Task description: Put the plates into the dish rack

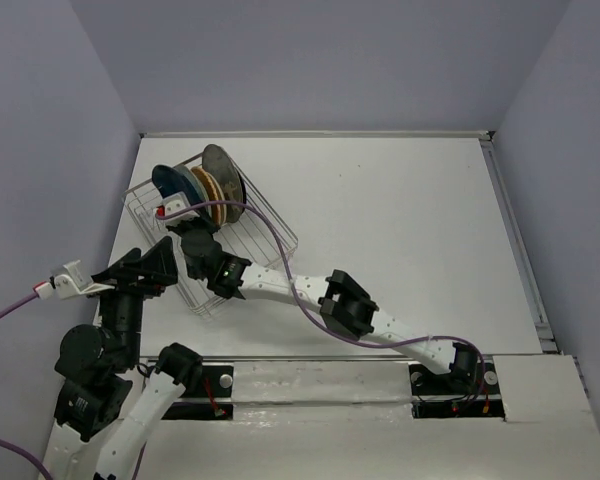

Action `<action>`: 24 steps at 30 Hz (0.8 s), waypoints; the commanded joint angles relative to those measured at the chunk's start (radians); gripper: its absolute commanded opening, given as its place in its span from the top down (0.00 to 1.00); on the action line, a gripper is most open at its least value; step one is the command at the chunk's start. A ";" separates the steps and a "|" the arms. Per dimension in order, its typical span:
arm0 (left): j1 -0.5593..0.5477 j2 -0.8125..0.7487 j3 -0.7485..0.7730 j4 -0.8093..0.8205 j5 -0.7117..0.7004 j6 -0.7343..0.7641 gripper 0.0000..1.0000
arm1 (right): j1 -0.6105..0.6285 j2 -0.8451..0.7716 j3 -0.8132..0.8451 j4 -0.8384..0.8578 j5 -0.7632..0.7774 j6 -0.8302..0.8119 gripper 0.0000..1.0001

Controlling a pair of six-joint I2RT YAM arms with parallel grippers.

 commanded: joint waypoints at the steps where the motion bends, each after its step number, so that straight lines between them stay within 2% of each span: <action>1: -0.005 -0.020 -0.016 0.042 -0.045 0.008 0.01 | 0.013 0.022 0.052 0.140 -0.015 -0.051 0.93; 10: -0.010 -0.029 -0.032 0.046 -0.076 0.006 0.01 | 0.042 0.069 0.024 0.146 -0.010 -0.151 0.93; 13: -0.012 -0.033 -0.036 0.046 -0.079 0.006 0.01 | 0.061 0.078 -0.020 0.219 0.003 -0.239 0.93; 16: -0.012 -0.036 -0.041 0.045 -0.077 0.005 0.01 | 0.071 0.067 -0.123 0.293 0.039 -0.342 0.93; 17: -0.012 -0.037 -0.041 0.040 -0.077 0.005 0.01 | 0.071 0.037 -0.170 0.371 0.052 -0.367 0.93; 21: -0.013 -0.040 -0.045 0.042 -0.076 -0.003 0.01 | 0.071 -0.072 -0.435 0.465 0.071 -0.384 0.93; 24: -0.015 -0.039 -0.048 0.046 -0.068 -0.008 0.01 | 0.071 -0.135 -0.511 0.537 0.088 -0.416 0.93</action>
